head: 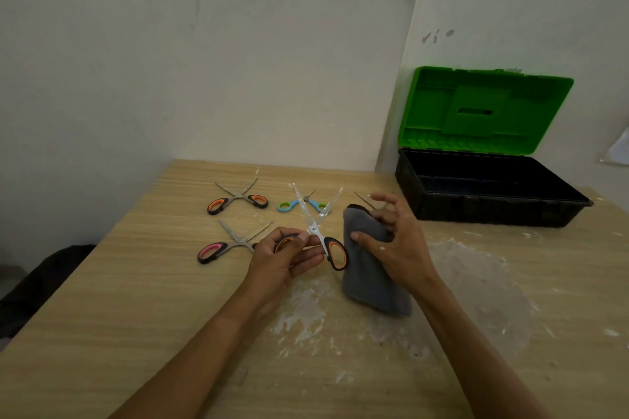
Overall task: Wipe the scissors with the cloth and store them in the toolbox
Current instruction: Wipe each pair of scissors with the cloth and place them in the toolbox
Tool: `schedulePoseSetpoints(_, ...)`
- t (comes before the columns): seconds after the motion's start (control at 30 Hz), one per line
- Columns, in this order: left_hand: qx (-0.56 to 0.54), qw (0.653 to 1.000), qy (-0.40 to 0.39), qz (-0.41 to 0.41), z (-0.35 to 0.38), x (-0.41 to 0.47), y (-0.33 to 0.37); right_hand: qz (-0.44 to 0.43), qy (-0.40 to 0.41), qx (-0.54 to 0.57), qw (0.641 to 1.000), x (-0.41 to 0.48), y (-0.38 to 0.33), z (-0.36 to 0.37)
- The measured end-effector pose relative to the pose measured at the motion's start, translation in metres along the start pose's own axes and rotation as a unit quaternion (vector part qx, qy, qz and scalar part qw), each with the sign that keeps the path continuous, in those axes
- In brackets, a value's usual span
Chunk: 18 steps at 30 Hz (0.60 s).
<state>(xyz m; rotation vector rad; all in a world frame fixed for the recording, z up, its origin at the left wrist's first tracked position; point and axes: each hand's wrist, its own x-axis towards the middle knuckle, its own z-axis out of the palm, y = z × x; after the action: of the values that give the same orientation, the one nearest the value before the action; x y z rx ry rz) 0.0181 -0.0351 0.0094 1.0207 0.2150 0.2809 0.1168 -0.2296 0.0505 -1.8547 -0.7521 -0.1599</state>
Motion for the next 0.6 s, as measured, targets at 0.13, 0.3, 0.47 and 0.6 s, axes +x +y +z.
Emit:
schedulePoseSetpoints(0.13,0.002,1.0,0.001,-0.003,0.001,-0.001,0.0,-0.02,-0.005,-0.03,0.999,0.0,0.007,0.001)
schedulePoseSetpoints(0.3,0.01,1.0,-0.004,-0.001,0.001,-0.001,-0.001,-0.044,0.013,-0.036,0.998,0.0,0.006,0.006)
schedulePoseSetpoints(0.47,0.029,1.0,-0.005,0.003,0.0,-0.001,-0.003,-0.043,0.03,-0.047,0.998,-0.001,-0.001,0.014)
schedulePoseSetpoints(0.6,0.036,0.999,-0.004,-0.001,0.0,0.0,-0.004,-0.045,0.027,-0.094,0.994,-0.006,-0.002,0.018)
